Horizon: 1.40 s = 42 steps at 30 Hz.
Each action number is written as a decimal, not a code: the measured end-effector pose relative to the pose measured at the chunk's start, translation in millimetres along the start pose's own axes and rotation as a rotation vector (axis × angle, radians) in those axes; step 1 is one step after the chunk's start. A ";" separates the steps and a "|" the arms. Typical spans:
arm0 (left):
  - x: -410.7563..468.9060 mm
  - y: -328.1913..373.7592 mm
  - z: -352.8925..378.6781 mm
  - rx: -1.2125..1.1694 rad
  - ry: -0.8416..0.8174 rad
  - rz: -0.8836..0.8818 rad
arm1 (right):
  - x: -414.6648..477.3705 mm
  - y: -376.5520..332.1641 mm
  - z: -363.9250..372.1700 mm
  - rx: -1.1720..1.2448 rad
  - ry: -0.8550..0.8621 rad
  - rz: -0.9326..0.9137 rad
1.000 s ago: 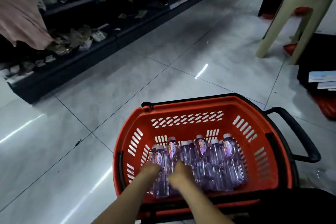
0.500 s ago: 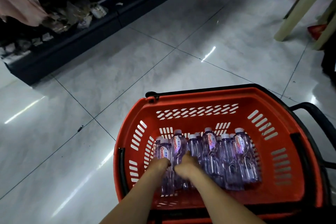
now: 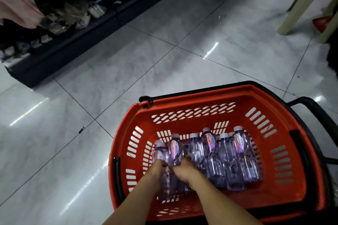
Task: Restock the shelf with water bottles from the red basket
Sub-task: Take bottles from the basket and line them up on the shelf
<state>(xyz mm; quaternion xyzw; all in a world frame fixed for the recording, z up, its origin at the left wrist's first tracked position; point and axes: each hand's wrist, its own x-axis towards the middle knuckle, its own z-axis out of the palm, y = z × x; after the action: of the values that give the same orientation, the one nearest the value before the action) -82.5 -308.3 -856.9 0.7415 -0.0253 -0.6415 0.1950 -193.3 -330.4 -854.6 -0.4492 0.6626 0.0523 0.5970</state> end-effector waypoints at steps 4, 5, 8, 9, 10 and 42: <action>1.5 -13.5 -6.8 -0.140 0.025 0.007 | 0.2 8.8 8.5 0.070 -0.139 0.041; 0.2 -18.0 -9.2 -0.167 0.021 0.014 | 0.9 11.0 10.3 0.067 -0.142 0.051; -3.4 -31.1 -10.4 -0.218 0.053 0.007 | 3.5 17.1 13.5 0.040 -0.158 0.102; -4.0 -35.1 -12.8 -0.207 0.040 0.014 | 5.7 20.4 14.8 0.042 -0.168 0.101; -6.7 -38.7 -14.0 -0.196 0.026 0.017 | 12.4 26.0 16.9 0.056 -0.173 0.100; -331.1 -2.4 186.5 0.189 -0.754 1.153 | -369.2 119.8 -220.8 0.661 0.886 -0.623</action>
<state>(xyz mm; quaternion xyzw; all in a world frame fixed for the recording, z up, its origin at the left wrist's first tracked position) -320.4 -258.8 -564.8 0.3500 -0.5369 -0.6443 0.4172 -479.5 -196.6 -538.9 -0.3919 0.6661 -0.5223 0.3604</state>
